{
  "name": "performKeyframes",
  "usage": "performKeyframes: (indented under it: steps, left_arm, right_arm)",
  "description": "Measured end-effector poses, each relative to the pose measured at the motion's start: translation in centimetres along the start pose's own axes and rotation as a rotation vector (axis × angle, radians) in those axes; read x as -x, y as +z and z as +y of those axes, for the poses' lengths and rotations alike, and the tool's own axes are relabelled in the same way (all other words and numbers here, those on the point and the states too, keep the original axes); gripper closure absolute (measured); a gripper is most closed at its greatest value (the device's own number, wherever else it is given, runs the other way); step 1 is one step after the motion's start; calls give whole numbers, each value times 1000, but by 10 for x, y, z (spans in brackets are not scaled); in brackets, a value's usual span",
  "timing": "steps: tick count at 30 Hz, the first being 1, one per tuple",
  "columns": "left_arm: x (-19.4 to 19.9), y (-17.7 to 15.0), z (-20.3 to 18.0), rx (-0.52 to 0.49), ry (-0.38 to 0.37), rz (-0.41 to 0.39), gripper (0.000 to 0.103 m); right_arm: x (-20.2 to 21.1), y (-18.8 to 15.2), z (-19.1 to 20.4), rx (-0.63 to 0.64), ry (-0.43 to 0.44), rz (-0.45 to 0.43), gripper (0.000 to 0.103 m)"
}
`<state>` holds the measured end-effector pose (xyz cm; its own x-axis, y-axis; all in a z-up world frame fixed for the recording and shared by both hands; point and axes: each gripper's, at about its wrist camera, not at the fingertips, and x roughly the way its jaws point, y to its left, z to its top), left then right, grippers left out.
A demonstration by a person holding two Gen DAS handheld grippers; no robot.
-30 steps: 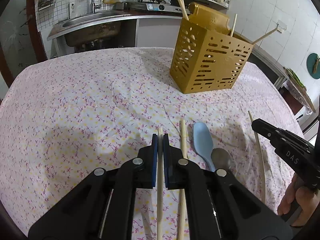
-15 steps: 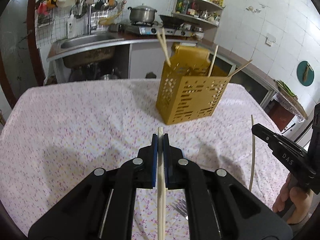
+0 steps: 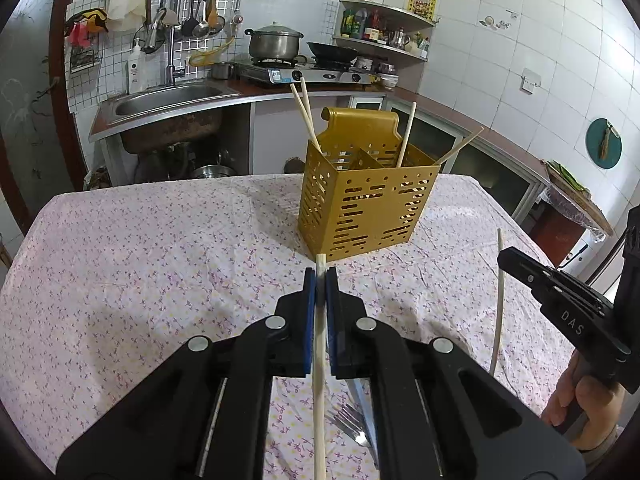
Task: Organize utensils
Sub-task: 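Lift both chopsticks upright and carry them toward the yellow holder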
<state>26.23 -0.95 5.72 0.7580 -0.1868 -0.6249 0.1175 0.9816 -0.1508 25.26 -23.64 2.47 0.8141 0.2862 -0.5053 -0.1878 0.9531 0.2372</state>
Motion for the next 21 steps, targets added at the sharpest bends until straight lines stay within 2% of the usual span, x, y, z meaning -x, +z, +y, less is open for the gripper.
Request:
performKeyframes:
  steps: [14,21]
  left_arm:
    - [14,2,6,9,-5,-23,99]
    - [4,2,11,18,4,-3,99]
  right_arm:
    - [11,4,7,10,4,-20,97]
    - [-1,2,5,5,-9,10,97]
